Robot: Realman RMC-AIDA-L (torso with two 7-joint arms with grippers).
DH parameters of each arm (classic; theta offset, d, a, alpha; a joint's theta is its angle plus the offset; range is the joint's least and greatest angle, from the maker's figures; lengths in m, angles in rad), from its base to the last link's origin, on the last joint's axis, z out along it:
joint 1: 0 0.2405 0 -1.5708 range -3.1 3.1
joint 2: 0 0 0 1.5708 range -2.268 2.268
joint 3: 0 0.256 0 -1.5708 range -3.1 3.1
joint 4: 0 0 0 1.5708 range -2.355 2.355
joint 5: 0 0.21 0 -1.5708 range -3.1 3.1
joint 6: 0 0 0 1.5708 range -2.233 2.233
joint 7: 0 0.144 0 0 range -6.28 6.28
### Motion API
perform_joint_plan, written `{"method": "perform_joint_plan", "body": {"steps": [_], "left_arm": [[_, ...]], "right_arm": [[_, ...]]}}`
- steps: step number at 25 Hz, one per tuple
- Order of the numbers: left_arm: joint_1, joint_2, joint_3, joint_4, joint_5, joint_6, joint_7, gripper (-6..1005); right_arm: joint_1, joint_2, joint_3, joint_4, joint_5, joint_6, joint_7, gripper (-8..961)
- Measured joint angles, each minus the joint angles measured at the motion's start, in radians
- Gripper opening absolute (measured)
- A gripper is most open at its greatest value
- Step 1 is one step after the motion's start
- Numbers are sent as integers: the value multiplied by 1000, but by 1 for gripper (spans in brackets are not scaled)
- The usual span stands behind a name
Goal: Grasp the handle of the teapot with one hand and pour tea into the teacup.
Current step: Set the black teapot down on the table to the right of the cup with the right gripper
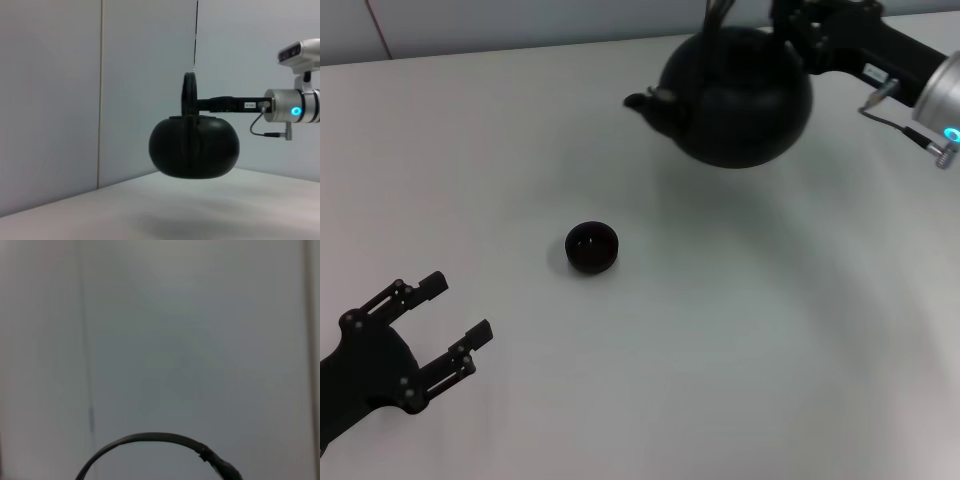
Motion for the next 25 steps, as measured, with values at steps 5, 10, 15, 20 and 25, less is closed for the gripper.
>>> {"method": "perform_joint_plan", "body": {"steps": [5,10,15,20,25], "left_arm": [[-3,0,0,1,0,0,0,736],[-5,0,3,2,0,0,0,737],[-6,0,6,1,0,0,0,737],[-8,0,5,-1,0,2,0,736],[-9,0,7,-4,0,3,0,737]], "right_arm": [[-53,0,2,-8,44,-3,12,85],[-97,1,0,-7,73,-28,8,83],[-130,5,3,32,86,-49,-61,84],[-147,7,3,103,126,-52,-197,85],[-157,7,3,165,158,-53,-327,84]]}}
